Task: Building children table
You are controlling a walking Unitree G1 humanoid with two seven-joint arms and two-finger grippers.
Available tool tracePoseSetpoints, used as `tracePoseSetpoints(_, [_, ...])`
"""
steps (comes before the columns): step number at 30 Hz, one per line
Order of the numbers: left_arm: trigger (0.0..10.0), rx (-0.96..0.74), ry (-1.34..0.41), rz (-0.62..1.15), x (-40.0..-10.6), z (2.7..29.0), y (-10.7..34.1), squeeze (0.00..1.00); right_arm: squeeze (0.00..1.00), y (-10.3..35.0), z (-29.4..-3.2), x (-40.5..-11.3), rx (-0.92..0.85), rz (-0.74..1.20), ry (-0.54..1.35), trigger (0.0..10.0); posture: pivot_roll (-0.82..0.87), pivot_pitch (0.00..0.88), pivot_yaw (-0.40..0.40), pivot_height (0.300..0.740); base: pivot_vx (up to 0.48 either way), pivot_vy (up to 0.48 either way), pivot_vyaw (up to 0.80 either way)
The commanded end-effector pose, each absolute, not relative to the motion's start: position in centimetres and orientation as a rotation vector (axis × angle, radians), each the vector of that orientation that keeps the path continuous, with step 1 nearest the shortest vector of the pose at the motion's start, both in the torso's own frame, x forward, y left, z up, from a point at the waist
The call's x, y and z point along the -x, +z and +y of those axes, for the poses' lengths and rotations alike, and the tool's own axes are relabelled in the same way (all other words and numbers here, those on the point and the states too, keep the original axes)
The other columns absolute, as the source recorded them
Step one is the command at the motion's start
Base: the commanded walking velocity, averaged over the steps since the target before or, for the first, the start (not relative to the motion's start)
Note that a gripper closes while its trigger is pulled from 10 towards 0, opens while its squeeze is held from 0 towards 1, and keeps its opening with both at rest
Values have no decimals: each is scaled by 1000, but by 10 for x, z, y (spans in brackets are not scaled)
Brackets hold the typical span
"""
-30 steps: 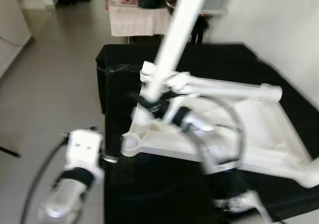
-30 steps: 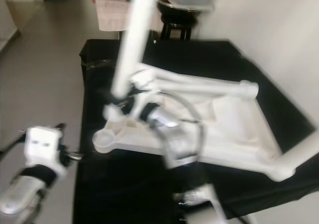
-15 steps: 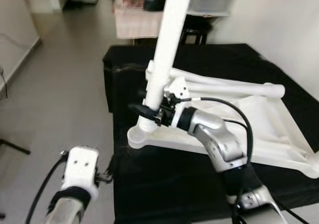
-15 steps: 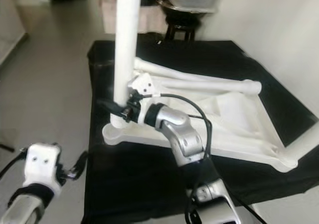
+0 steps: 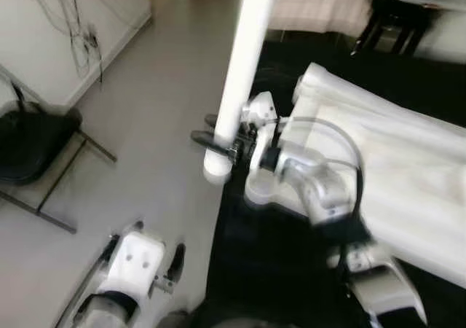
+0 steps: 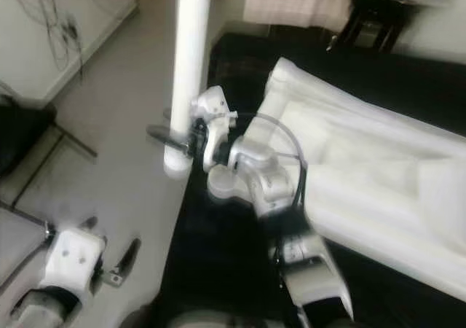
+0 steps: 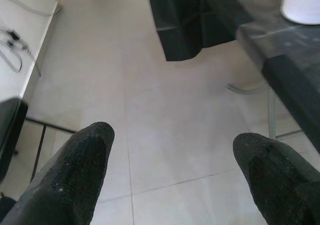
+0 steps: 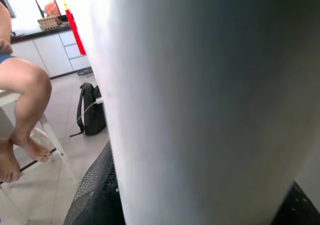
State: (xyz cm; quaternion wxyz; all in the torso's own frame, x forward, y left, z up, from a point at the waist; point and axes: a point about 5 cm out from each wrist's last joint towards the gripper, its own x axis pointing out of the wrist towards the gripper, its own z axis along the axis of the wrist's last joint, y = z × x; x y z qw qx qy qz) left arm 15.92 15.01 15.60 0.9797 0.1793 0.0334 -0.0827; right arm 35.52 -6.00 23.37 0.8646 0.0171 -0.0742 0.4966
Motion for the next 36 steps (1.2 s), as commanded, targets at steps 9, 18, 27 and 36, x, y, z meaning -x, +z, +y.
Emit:
tracePoseSetpoints(9, [10000, -359, -311, 56, -149, 145, 161, 0, 0, 261, -99, -346, -76, -314, 1290, 10000, 16, 330, -71, 740, 0, 0, 0])
tracePoseSetpoints(18, [10000, -364, -464, 3, -146, 134, 168, 0, 0, 255, -116, -350, 235, -247, 1373, 10000, -16, 366, -65, 740, 0, 0, 0])
tracePoseSetpoints(27, [10000, -316, -536, -2, -137, 128, 171, 0, 0, 261, -114, -358, 272, -230, 1403, 10000, -16, 404, -81, 740, 0, 0, 0])
tracePoseSetpoints(36, [10000, -300, -573, 0, -129, 125, 173, 0, 0, 259, -115, -354, 253, -196, 1552, 10000, -6, 423, -80, 740, 0, 0, 0])
